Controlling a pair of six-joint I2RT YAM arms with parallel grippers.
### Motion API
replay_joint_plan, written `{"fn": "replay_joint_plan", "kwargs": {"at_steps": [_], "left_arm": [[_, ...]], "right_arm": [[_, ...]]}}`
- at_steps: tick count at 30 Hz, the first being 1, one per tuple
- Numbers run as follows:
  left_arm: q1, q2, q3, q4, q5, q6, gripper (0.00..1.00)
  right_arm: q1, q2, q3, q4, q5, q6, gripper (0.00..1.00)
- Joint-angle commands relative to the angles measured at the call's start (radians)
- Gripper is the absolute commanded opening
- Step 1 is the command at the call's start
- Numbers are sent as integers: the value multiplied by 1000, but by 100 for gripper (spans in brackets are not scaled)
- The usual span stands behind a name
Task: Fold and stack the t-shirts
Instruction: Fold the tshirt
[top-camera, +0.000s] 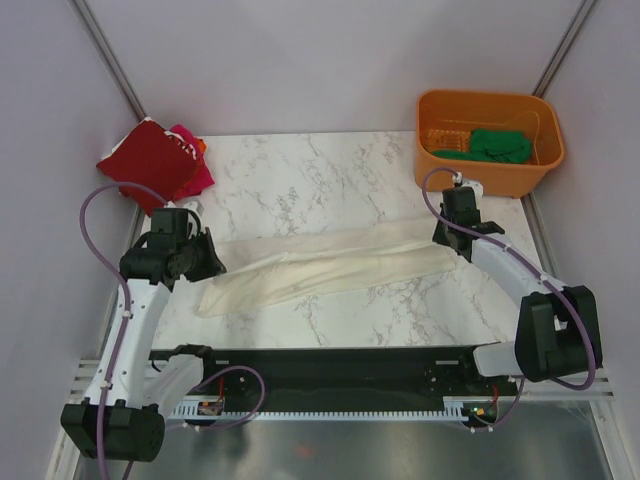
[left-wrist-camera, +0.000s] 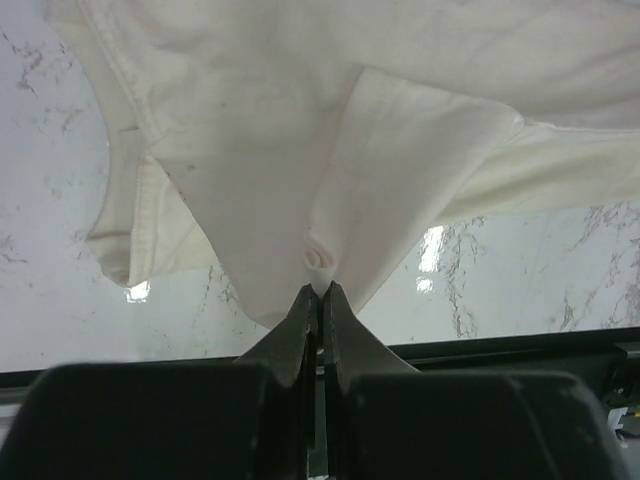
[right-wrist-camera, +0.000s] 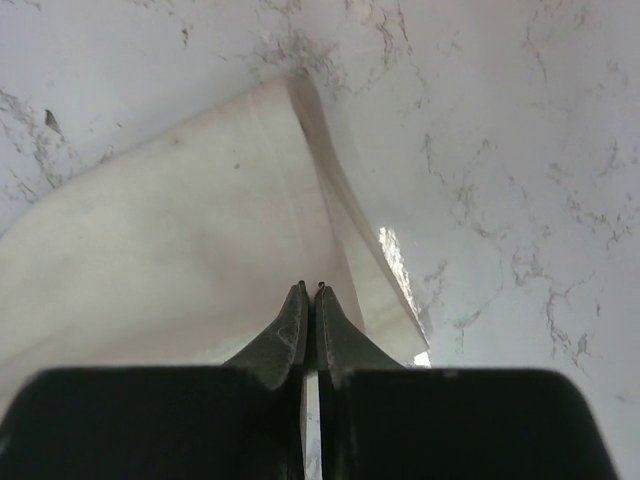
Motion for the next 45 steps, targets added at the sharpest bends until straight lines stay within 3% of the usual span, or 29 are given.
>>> {"fn": "replay_joint_plan", "kwargs": {"at_steps": [1, 3, 5, 6, 7, 9, 10, 11, 12, 13, 14, 18, 22, 26, 27, 32, 39, 42, 45], "left_arm": [[0, -16, -18, -25, 36, -32, 4], [-2, -15, -18, -26, 42, -33, 4], [-2, 0, -19, -26, 41, -35, 5], [-3, 11, -25, -26, 50, -35, 6], [-6, 25, -30, -26, 61, -39, 7], [-24, 43, -38, -28, 70, -49, 10], [-34, 51, -41, -31, 68, -55, 16], [-41, 68, -47, -30, 65, -56, 25], [-58, 74, -50, -33, 49, -61, 48], [-63, 83, -48, -30, 44, -62, 53], [-64, 108, -44, -27, 35, -61, 54], [-71, 267, 46, 12, -22, -44, 37], [-74, 419, 171, 15, -17, -35, 35], [-78, 439, 182, 15, -17, -35, 35], [-78, 438, 167, 32, -133, -114, 60], [-78, 461, 35, 38, -220, -147, 65], [-17, 531, -13, 107, -290, -177, 73], [8, 525, -27, 125, -283, -176, 85], [8, 525, -44, 127, -263, -167, 90]], "right_arm": [[-2, -53, -43, 0, 62, 32, 6], [-2, -57, -56, 0, 66, 32, 9], [-4, -53, -57, -1, 81, 33, 20], [-4, -50, -57, -6, 89, 39, 30], [-4, -47, -57, -11, 104, 46, 54], [-2, -48, -63, -21, 153, 61, 66], [-2, -50, -68, -23, 170, 79, 90], [-4, -51, -79, -23, 191, 87, 98], [-5, -51, -82, -20, 197, 93, 98], [-5, -47, -82, -17, 199, 95, 98], [-7, -42, -79, -14, 199, 95, 98], [-7, -4, -47, 5, 167, 93, 98], [-5, 36, -10, 11, 122, 86, 98], [1, 10, -4, 41, 43, 27, 98], [7, 3, -2, 46, 40, 17, 98], [42, 4, 61, 28, 52, -16, 98], [39, 188, 156, 23, 40, -26, 98], [38, 283, 214, 9, -41, -48, 98], [38, 372, 268, -18, -86, -62, 98]]}}
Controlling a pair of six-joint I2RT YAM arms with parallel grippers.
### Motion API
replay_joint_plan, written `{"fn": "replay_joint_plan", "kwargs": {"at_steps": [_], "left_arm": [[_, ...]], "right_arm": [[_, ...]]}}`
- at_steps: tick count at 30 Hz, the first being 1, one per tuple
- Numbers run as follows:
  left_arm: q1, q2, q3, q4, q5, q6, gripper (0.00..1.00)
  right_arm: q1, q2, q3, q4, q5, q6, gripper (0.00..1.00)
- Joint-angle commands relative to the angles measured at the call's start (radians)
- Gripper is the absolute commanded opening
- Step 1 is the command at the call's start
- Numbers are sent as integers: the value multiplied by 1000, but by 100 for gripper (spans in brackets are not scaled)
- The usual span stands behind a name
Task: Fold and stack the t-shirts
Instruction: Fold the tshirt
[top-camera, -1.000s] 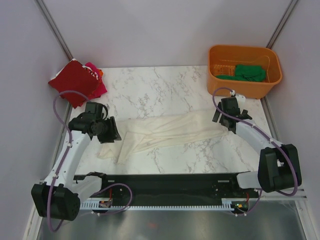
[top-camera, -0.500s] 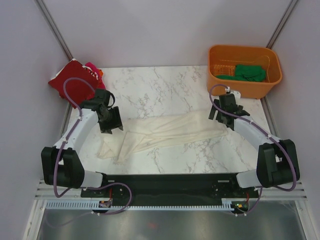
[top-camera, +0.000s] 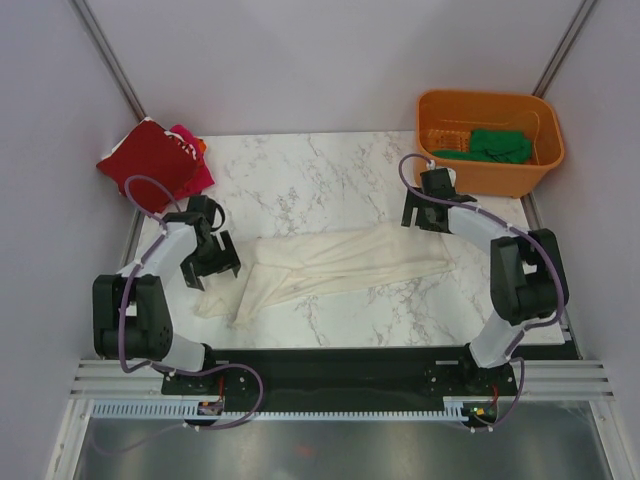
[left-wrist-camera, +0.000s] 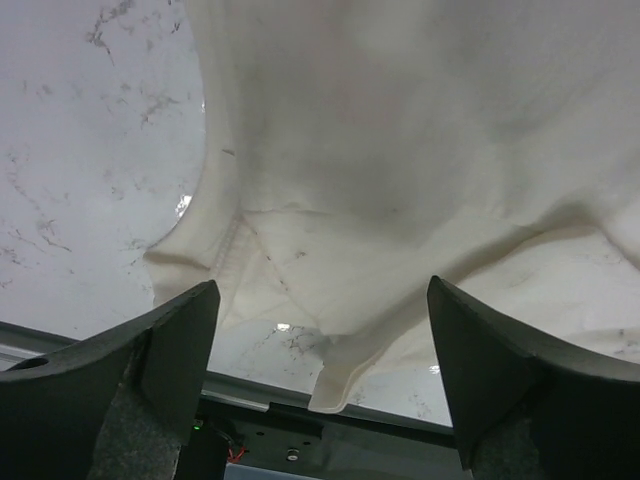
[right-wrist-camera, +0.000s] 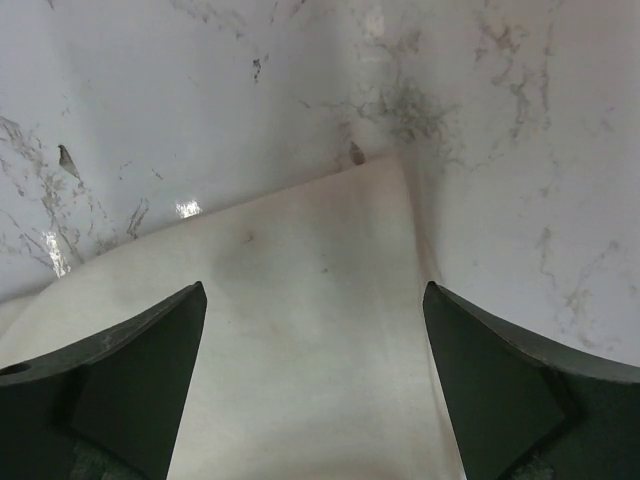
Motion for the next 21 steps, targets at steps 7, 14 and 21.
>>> {"fn": "replay_joint_plan", "kwargs": {"at_steps": [7, 14, 21], "left_arm": [[0, 112, -26, 66, -31, -24, 97], [0, 284, 33, 87, -10, 13, 23], [-28, 404, 228, 66, -5, 41, 2]], "right_arm": [[-3, 169, 77, -57, -93, -40, 98], [-3, 178, 20, -45, -119, -40, 67], [-4, 124, -58, -32, -172, -28, 0]]}}
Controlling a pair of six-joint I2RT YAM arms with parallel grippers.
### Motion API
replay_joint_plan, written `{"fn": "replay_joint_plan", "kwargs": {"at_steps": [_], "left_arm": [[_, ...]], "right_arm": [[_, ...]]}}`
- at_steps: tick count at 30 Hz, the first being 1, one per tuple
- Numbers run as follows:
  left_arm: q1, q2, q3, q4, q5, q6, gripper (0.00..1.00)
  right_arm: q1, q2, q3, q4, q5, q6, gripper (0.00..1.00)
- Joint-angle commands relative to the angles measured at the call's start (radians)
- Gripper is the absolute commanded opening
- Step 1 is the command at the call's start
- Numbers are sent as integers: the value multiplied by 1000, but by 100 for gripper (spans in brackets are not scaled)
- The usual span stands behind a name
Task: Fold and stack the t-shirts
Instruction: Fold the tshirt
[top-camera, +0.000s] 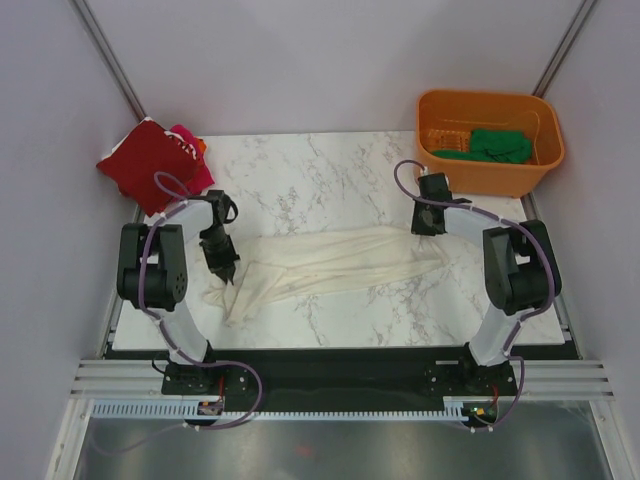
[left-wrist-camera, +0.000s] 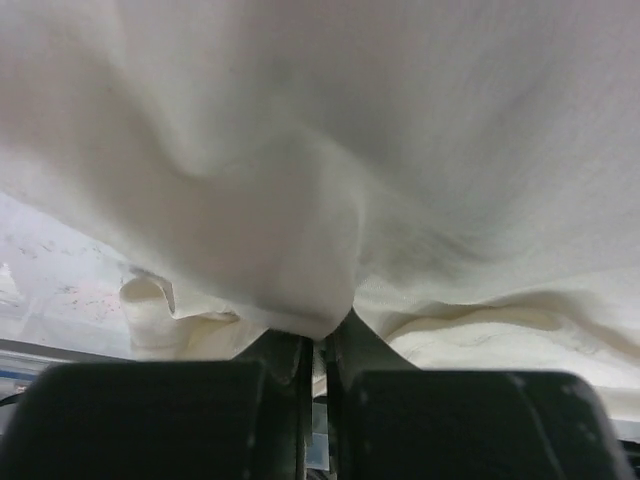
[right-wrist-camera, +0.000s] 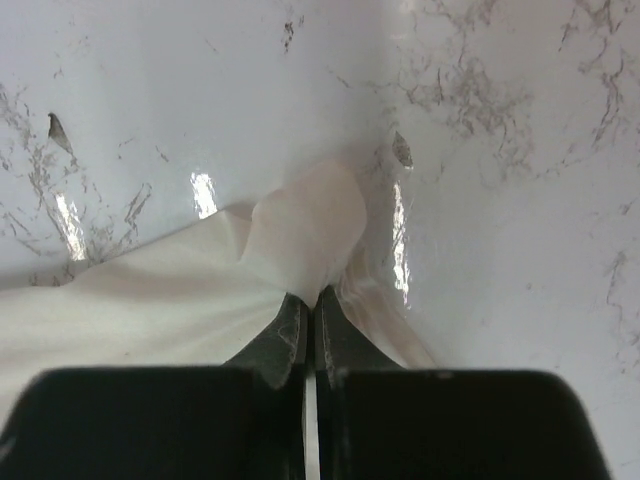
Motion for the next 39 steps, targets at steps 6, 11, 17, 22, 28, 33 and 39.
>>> {"fn": "replay_joint_plan", "kwargs": {"at_steps": [6, 11, 17, 22, 28, 33, 39], "left_arm": [[-70, 318, 486, 35, -75, 65, 2], [-133, 561, 954, -57, -34, 116, 2], [-165, 831, 1422, -49, 141, 153, 2], [-189, 859, 1454, 164, 264, 159, 2], [-225, 848, 1476, 307, 276, 248, 79], [-225, 699, 1406, 307, 226, 298, 100], [-193, 520, 1220, 302, -3, 289, 99]], "right_arm": [[3, -163, -274, 17, -362, 124, 0], [104, -440, -453, 80, -505, 292, 0], [311, -714, -630, 150, -485, 539, 0], [615, -727, -706, 348, -407, 791, 0], [971, -578, -481, 194, -185, 799, 89], [1037, -602, -306, -90, 45, 703, 94], [1037, -633, -213, -273, 234, 611, 96]]}}
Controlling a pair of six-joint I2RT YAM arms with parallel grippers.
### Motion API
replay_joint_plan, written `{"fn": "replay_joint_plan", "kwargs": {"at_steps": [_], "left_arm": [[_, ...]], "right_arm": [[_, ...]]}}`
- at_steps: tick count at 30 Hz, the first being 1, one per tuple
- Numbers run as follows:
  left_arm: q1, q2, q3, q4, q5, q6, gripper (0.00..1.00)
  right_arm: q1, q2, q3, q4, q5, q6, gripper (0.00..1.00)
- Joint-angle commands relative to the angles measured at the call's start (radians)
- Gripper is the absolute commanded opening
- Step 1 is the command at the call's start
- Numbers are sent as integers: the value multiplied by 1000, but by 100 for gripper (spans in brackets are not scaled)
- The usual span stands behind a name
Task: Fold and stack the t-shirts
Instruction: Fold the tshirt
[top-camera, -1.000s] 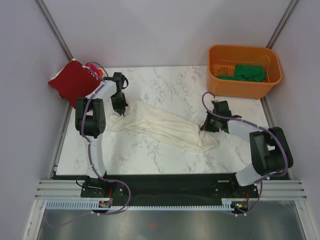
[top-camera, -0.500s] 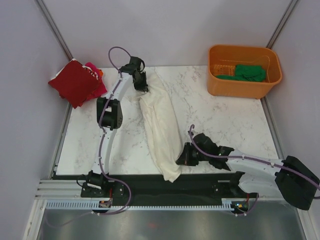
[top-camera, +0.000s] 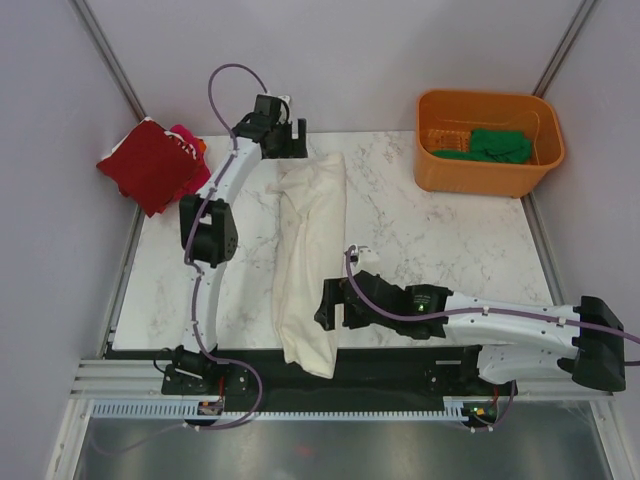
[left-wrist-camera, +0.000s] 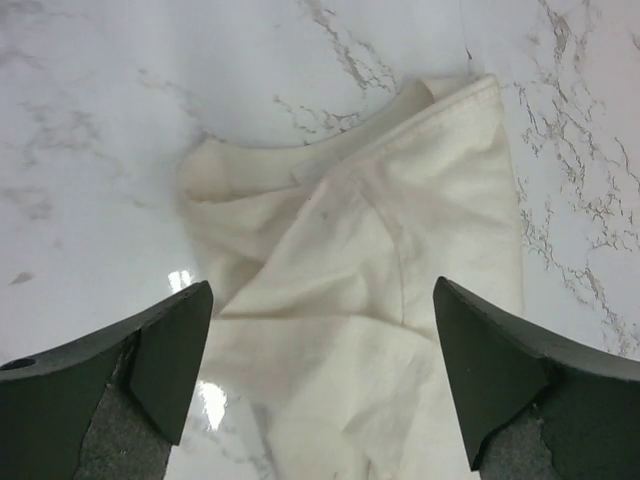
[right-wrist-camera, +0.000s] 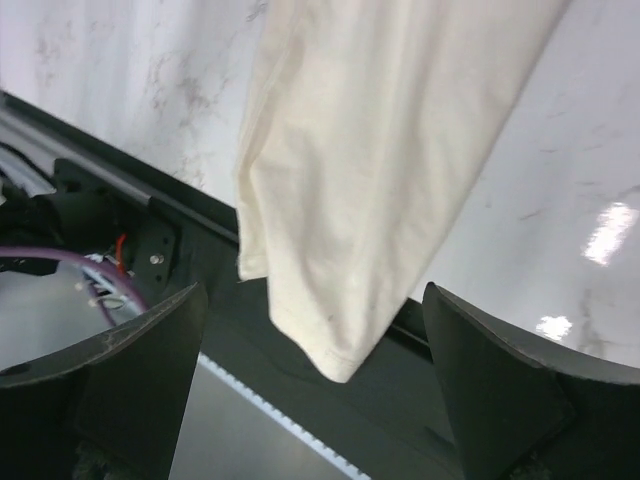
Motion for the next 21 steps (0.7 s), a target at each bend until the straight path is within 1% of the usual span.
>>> {"fn": "replay_joint_plan", "kwargs": {"at_steps": [1, 2, 3, 6, 7, 9, 12, 18, 21], "left_arm": [[42, -210, -118, 40, -154, 15, 97], [52, -224, -158, 36, -157, -3, 95], [77, -240, -238, 24, -153, -46, 87], [114, -269, -380, 18, -61, -116, 74], [121, -267, -401, 18, -21, -135, 69], [121, -248, -442, 18, 4, -147, 68], [128, -205, -447, 20, 18, -190, 68], [135, -114, -383, 24, 33, -238, 72], [137, -86, -375, 26, 24, -250, 72]], "right_arm": [[1, -24, 46, -183, 173, -65, 97], [2, -29, 41, -189, 185, -66, 97], [2, -35, 37, -197, 190, -65, 97], [2, -59, 14, -206, 200, -59, 98], [2, -70, 9, -205, 202, -57, 98], [1, -76, 3, -218, 210, -59, 98], [2, -82, 3, -235, 217, -62, 98], [2, -93, -6, -248, 216, -59, 98], [2, -98, -17, -251, 220, -51, 98]]}}
